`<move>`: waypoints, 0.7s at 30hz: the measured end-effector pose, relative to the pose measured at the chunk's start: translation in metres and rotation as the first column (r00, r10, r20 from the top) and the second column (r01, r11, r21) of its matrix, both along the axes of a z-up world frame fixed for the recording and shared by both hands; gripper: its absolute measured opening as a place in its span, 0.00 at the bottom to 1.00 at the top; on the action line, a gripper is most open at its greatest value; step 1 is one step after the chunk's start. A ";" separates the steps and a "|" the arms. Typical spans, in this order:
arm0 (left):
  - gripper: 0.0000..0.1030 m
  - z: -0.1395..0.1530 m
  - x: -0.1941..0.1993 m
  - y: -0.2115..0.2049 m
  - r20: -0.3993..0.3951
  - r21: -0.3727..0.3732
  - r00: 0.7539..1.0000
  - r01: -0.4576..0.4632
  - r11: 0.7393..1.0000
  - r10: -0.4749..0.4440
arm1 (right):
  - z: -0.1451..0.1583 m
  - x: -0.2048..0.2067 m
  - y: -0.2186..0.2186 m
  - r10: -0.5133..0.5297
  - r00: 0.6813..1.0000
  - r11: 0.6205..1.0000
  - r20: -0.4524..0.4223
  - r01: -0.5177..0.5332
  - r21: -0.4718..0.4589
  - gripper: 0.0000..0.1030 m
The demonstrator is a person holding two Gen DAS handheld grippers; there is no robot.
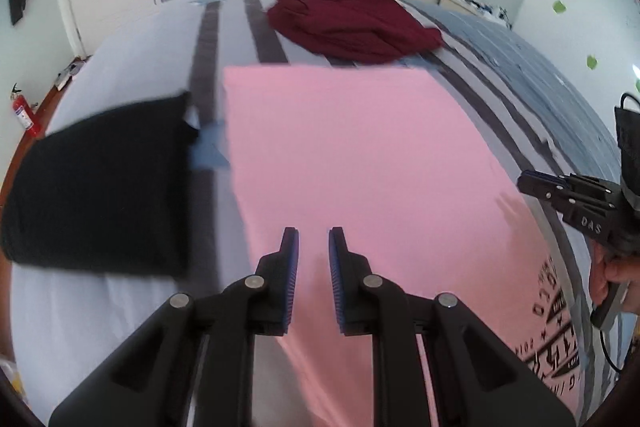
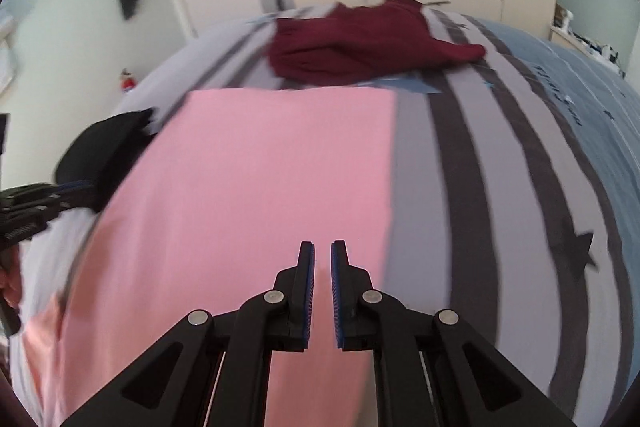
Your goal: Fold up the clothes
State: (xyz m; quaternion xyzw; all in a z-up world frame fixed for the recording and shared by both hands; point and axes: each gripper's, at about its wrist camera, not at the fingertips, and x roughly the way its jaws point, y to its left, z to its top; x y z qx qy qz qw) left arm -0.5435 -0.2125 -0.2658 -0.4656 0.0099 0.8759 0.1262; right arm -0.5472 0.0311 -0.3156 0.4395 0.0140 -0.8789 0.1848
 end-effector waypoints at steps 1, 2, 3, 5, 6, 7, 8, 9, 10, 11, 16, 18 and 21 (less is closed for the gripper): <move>0.13 -0.009 0.003 0.001 0.021 -0.006 1.000 -0.009 1.000 0.009 | -0.004 0.007 -0.003 0.008 1.000 1.000 0.004 -0.008 0.009 0.09; 0.13 -0.018 0.005 0.001 0.042 -0.012 0.999 -0.019 1.000 0.019 | -0.009 0.012 -0.004 0.007 1.000 1.000 0.016 -0.008 0.013 0.09; 0.13 -0.028 0.007 0.000 0.057 -0.023 0.998 -0.027 0.999 0.028 | -0.016 0.017 -0.004 0.001 0.999 1.000 0.034 -0.001 0.012 0.09; 0.12 -0.035 0.011 -0.008 0.050 -0.031 0.998 -0.033 0.999 0.034 | -0.031 0.023 0.002 -0.025 0.997 0.999 0.071 0.022 0.037 0.08; 0.12 -0.036 0.014 -0.013 0.042 -0.031 0.999 -0.034 0.999 0.035 | -0.035 0.025 0.008 -0.034 0.997 0.999 0.068 0.031 0.044 0.08; 0.12 -0.037 0.016 -0.017 0.033 -0.030 0.999 -0.034 0.999 0.035 | -0.037 0.028 0.015 -0.042 0.997 0.998 0.060 0.039 0.043 0.07; 0.12 -0.037 0.018 -0.022 0.027 -0.043 0.998 -0.047 0.998 0.049 | -0.038 0.030 0.021 -0.048 0.997 0.998 0.054 0.045 0.047 0.05; 0.13 -0.036 0.018 -0.028 0.027 -0.062 0.996 -0.079 0.995 0.080 | -0.037 0.031 0.027 -0.053 0.997 0.997 0.050 0.050 0.054 0.05; 0.15 -0.035 0.017 -0.036 0.032 -0.058 0.993 -0.110 0.992 0.111 | -0.036 0.031 0.032 -0.067 0.997 0.996 0.047 0.063 0.066 0.06; 0.14 -0.035 0.015 -0.042 0.037 -0.064 0.989 -0.142 0.988 0.144 | -0.033 0.031 0.036 -0.083 0.996 0.994 0.044 0.080 0.070 0.09; 0.14 -0.015 0.029 -0.041 0.024 -0.028 0.986 -0.165 0.986 0.166 | -0.012 0.033 0.051 -0.153 0.987 0.988 0.038 0.152 0.038 0.10; 0.14 -0.001 0.041 -0.023 0.002 -0.001 0.995 -0.104 0.995 0.104 | 0.001 0.043 0.039 -0.111 0.994 0.994 0.018 0.111 0.018 0.10; 0.14 0.006 0.058 0.007 -0.004 0.017 1.000 -0.019 1.000 0.019 | 0.013 0.066 0.015 -0.041 0.999 0.999 0.009 0.041 -0.012 0.10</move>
